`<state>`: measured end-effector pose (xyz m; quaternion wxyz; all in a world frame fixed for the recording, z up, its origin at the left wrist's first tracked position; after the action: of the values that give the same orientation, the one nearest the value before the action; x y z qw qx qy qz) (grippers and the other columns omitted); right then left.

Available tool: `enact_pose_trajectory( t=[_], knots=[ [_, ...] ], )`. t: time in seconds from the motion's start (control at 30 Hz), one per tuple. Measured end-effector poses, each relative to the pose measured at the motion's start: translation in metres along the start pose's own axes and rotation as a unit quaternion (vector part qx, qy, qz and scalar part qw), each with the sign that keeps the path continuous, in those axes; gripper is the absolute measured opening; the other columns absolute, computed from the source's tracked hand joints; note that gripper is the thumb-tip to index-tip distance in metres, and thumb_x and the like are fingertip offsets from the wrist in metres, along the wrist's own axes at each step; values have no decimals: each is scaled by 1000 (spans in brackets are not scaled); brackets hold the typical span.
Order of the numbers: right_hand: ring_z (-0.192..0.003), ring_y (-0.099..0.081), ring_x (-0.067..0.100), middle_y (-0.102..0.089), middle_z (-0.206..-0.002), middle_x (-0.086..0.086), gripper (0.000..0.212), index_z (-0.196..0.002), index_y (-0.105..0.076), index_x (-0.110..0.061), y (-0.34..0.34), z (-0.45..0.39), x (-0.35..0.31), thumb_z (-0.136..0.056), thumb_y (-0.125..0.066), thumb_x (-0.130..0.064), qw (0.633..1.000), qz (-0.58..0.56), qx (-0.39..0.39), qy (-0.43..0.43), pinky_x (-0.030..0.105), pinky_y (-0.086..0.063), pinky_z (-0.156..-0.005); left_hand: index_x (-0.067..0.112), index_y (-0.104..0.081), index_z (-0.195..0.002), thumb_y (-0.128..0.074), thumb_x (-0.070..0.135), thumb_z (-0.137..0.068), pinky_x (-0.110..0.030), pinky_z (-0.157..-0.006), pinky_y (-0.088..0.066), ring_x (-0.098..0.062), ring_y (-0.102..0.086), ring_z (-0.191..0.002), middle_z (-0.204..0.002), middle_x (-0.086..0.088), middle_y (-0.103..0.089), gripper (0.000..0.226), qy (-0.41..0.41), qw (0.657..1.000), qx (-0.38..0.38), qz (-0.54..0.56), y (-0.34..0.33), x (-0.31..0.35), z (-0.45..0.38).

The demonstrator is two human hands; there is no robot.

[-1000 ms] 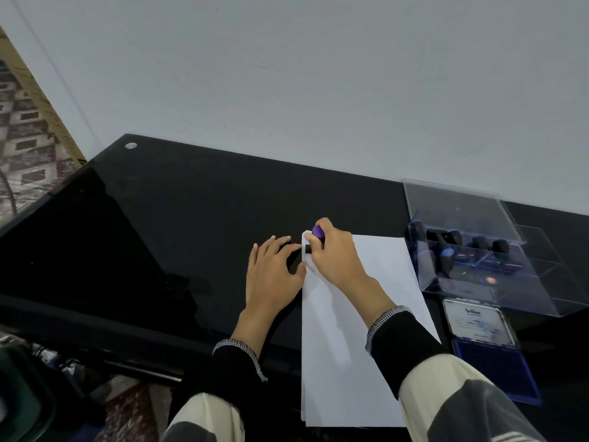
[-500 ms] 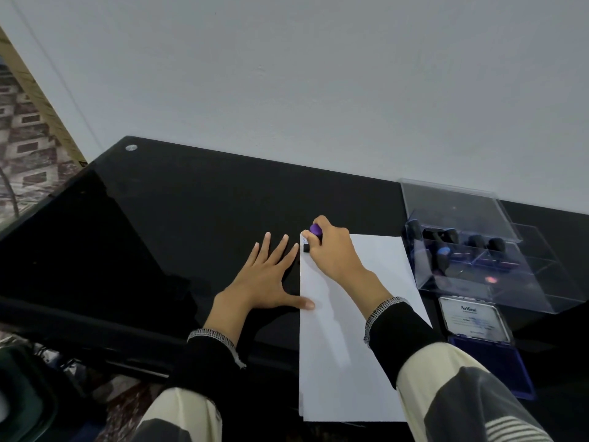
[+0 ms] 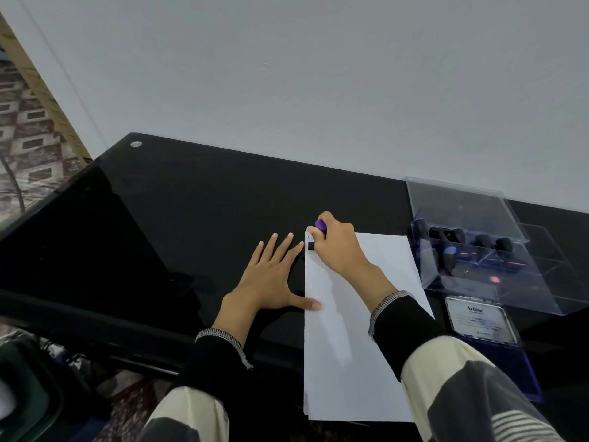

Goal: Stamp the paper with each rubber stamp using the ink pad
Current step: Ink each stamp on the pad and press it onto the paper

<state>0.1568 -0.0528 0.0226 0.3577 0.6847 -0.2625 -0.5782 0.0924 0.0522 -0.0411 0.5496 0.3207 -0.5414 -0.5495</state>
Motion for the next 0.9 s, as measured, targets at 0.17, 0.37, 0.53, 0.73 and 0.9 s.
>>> enact_pose_trajectory(
  t=[0.17, 0.37, 0.53, 0.73, 0.9],
  knots=[
    [-69, -50, 8, -53, -92, 0, 22, -116, -50, -12, 1, 5, 1, -98, -51, -25, 1000, -1, 13, 5, 9, -36, -56, 34, 9, -153, -50, 92, -58, -47, -119, 10, -21, 25, -145, -161, 4, 17, 125, -1, 1000, 8, 3, 1, 0, -2],
    [-69, -51, 9, -53, -89, -2, 21, -114, -50, -12, 1, 9, 0, -98, -51, -26, 1000, -8, 25, 17, 10, -37, -55, 36, 8, -152, -48, 93, -58, -46, -119, 12, -22, 24, -145, -161, 4, 18, 123, -1, 1000, 10, -1, 0, 0, -2],
    [-68, -52, 9, -55, -92, 3, 20, -112, -50, -12, 0, -3, 2, -98, -51, -26, 1000, -21, 3, -4, 11, -39, -57, 37, 6, -152, -50, 92, -58, -46, -119, 11, -21, 25, -145, -161, 5, 17, 123, -2, 1000, 12, 10, 1, 0, -2],
    [-66, -51, 7, -53, -88, -4, 19, -112, -50, -12, 0, 16, 0, -97, -53, -24, 999, -6, 37, 18, 8, -36, -55, 37, 6, -152, -49, 92, -58, -45, -119, 12, -21, 25, -145, -161, 5, 17, 122, 0, 1000, 14, 7, -1, -2, -3],
    [-68, -51, 9, -54, -90, 0, 20, -113, -49, -12, 1, 7, -2, -98, -51, -25, 1000, -1, 15, 24, 10, -37, -55, 37, 6, -152, -51, 92, -58, -46, -119, 11, -21, 24, -145, -161, 5, 17, 123, -2, 1000, 13, 11, 1, 0, -2]
  ],
)
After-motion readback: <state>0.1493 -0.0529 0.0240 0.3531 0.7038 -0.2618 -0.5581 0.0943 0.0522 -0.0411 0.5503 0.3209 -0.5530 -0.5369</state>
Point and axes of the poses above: each hand's wrist, its own z-axis away from the middle knuckle, its own y-axis out of the back of the hand, x = y × z, the point moved 10 cm from there along -z, towards the middle knuckle
